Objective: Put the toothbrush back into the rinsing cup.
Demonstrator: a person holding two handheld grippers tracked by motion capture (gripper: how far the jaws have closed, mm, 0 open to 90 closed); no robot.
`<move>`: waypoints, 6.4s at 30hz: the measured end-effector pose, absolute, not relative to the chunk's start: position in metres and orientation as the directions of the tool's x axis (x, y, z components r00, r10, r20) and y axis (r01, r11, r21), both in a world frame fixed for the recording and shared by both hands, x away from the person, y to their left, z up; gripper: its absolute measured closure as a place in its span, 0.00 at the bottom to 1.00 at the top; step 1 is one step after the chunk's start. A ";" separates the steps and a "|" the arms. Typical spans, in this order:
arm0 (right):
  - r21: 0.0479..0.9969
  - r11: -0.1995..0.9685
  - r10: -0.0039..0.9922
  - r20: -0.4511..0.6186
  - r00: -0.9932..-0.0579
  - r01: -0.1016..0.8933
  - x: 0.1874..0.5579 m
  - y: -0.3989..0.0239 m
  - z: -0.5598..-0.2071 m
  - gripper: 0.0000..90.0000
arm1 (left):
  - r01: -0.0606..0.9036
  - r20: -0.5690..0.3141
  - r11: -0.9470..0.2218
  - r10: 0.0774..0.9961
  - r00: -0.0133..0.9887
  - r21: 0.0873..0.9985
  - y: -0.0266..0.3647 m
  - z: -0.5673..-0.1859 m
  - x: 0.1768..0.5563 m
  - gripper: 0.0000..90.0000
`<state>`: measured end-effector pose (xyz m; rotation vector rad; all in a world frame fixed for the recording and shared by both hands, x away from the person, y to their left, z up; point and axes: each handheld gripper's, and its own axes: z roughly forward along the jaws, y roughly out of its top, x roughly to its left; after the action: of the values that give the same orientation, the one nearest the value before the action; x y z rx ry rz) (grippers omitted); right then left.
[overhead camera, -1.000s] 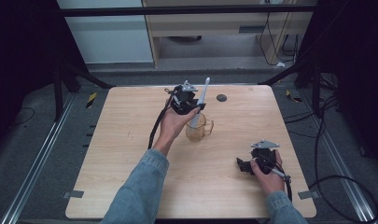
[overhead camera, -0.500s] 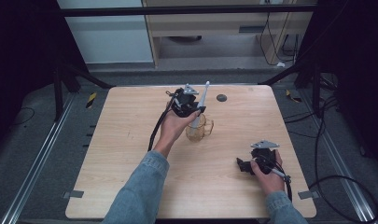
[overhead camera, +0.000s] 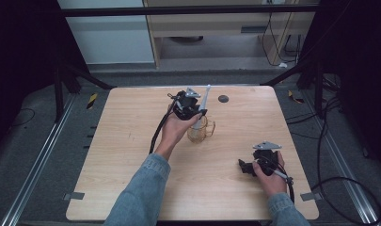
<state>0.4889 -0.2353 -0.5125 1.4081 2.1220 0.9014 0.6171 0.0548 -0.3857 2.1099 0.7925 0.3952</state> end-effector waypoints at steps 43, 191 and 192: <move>0.721 0.269 0.922 0.000 -0.387 0.639 0.489 -0.235 -0.512 0.00 | 0.432 0.014 -0.501 0.665 0.747 0.750 0.055 -0.394 0.622 0.75; 0.723 0.270 0.922 -0.004 -0.387 0.636 0.489 -0.234 -0.513 0.01 | 0.572 0.018 -0.398 0.831 0.556 0.717 0.233 -0.455 0.562 0.07; 0.723 0.270 0.922 -0.004 -0.387 0.636 0.489 -0.234 -0.513 0.01 | 0.577 0.016 -0.395 0.835 0.550 0.715 0.235 -0.457 0.562 0.07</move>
<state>0.4891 -0.2343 -0.5126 1.4068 2.1206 0.9026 0.5623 0.2354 -0.4569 2.1186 1.1314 0.4962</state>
